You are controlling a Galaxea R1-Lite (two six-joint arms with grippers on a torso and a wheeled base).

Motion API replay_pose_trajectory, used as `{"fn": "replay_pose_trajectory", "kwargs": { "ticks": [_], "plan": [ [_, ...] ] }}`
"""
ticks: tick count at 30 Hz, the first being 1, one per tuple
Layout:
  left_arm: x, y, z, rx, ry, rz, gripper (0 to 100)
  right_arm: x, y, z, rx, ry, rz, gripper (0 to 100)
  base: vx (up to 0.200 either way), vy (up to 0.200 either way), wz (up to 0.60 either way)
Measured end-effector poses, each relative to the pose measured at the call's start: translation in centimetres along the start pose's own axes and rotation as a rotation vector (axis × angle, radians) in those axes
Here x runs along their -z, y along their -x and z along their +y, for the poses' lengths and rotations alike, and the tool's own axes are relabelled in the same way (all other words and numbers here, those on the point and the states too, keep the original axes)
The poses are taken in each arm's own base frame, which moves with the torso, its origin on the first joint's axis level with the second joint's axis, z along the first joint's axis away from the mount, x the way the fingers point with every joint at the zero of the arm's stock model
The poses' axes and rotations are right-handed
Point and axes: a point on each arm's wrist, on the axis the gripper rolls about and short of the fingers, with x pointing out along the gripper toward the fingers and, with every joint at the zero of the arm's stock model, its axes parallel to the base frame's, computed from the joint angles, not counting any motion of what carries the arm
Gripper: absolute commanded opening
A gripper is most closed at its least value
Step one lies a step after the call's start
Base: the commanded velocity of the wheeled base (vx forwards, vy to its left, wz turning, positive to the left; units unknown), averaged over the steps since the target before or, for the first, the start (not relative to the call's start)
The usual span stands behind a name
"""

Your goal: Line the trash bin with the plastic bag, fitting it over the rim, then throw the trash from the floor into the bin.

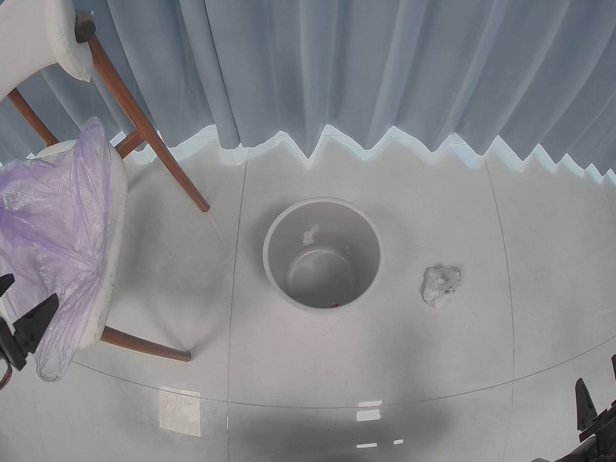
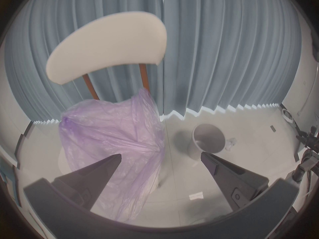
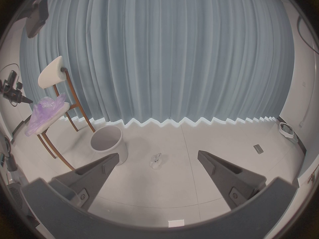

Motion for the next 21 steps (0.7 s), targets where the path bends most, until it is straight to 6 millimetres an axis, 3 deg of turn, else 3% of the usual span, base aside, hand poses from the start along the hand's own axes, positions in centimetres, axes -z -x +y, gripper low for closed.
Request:
{"fn": "replay_pose_trajectory", "kwargs": {
  "ticks": [11,16,21],
  "plan": [
    [-2.3,-7.1,0.6,0.007,-0.163,0.182,100,0.0,0.0,0.0,0.0,0.0,0.0,100,0.0,0.0,0.0],
    [-3.7,-10.5,1.0,-0.035,-0.186,0.106,100,0.0,0.0,0.0,0.0,0.0,0.0,100,0.0,0.0,0.0],
    [-3.7,-13.9,1.3,-0.064,-0.195,0.096,100,0.0,0.0,0.0,0.0,0.0,0.0,100,0.0,0.0,0.0]
  ]
}}
